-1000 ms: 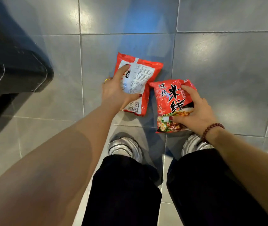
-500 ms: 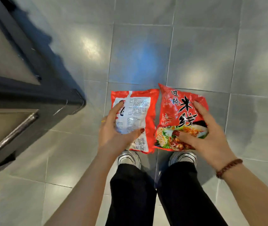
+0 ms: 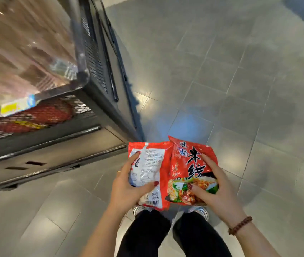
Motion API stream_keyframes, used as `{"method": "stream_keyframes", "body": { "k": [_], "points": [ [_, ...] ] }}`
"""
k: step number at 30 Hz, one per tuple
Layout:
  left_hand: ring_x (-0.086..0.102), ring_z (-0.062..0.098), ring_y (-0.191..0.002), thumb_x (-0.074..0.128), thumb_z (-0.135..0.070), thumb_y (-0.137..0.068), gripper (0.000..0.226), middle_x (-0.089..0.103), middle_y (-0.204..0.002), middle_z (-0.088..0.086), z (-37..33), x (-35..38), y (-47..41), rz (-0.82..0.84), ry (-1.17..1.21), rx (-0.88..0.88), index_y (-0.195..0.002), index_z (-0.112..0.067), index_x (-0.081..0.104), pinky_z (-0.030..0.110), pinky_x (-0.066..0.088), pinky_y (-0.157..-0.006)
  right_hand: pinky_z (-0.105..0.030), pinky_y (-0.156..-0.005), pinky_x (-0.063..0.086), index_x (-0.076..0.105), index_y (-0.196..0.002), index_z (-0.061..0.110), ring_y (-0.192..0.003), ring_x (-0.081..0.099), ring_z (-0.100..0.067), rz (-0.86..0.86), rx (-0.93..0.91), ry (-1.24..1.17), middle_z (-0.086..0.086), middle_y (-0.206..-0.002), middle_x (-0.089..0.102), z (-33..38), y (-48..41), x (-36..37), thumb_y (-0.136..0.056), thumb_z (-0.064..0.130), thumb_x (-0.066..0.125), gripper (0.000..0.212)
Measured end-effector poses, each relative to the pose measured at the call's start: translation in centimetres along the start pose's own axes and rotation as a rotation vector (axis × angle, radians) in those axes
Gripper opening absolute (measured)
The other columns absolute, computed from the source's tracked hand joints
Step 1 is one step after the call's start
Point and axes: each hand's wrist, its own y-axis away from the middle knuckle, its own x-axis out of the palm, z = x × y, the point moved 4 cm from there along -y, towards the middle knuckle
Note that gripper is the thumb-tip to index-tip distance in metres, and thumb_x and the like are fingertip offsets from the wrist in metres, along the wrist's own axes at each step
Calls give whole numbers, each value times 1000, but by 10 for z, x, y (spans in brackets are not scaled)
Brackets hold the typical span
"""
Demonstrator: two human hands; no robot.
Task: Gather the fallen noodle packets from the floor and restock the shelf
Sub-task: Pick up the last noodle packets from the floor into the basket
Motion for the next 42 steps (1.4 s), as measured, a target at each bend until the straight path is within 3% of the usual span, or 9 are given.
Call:
{"method": "stream_keyframes", "body": {
  "k": [3,9,12,16,22,25,30,38,42],
  "points": [
    [58,-3,-113,87,-49,-47,88,59,-122,-30,-17,-66,43,-139,56,4,-127,-51,50,36,52,-97,-42,-94,52,41,-124,65,-113,56,-5,130,-96,37,15,-131,49,58,20,39,-68,13,85,88],
    [58,9,-119,88,-58,-47,92,54,-134,-17,4,-193,121,-405,122,-53,-129,-55,47,46,51,-97,-38,-87,56,48,-124,60,-108,63,-14,431,-246,96,2,-133,55,136,40,158,-64,12,85,86],
    [58,11,-119,87,-59,-48,89,55,-134,-13,22,-250,154,-560,169,-78,-127,-57,47,47,50,-98,-27,-80,56,49,-127,51,-100,67,-13,560,-311,116,-2,-129,58,166,49,226,-66,8,84,83],
    [56,7,-119,84,-57,-49,87,55,-133,-16,42,-308,198,-781,193,-95,-128,-55,47,45,48,-101,-34,-93,53,48,-129,53,-112,61,-15,720,-397,187,0,-136,53,198,62,313,-54,37,84,84],
    [57,7,-118,80,-60,-45,87,56,-132,-18,68,-351,272,-1125,289,-208,-126,-54,48,43,49,-101,-45,-92,53,46,-126,58,-111,61,-14,972,-442,304,0,-134,52,220,91,427,-50,46,82,85],
    [59,9,-116,79,-60,-44,82,57,-131,-15,83,-366,300,-1270,342,-284,-119,-61,48,44,51,-98,-40,-92,54,46,-130,51,-112,61,-13,1114,-461,341,1,-134,53,229,107,478,-55,36,83,85],
    [58,14,-116,79,-60,-45,86,56,-131,-11,105,-395,328,-1432,422,-416,-123,-62,45,47,54,-94,-13,-74,51,45,-135,34,-102,62,2,1331,-470,365,8,-129,54,241,129,557,-71,5,82,80],
    [60,15,-113,85,-52,-45,86,57,-130,-6,140,-494,341,-1709,463,-490,-122,-60,47,46,55,-92,-35,-88,56,45,-131,49,-108,61,-8,1583,-476,385,8,-129,54,271,147,722,-71,12,83,79],
    [61,9,-112,82,-53,-42,82,58,-130,-11,150,-568,342,-1801,452,-504,-118,-59,51,41,54,-94,-28,-87,55,45,-130,47,-108,61,-6,1684,-506,373,8,-129,54,302,157,810,-62,27,83,80]
  ]
}}
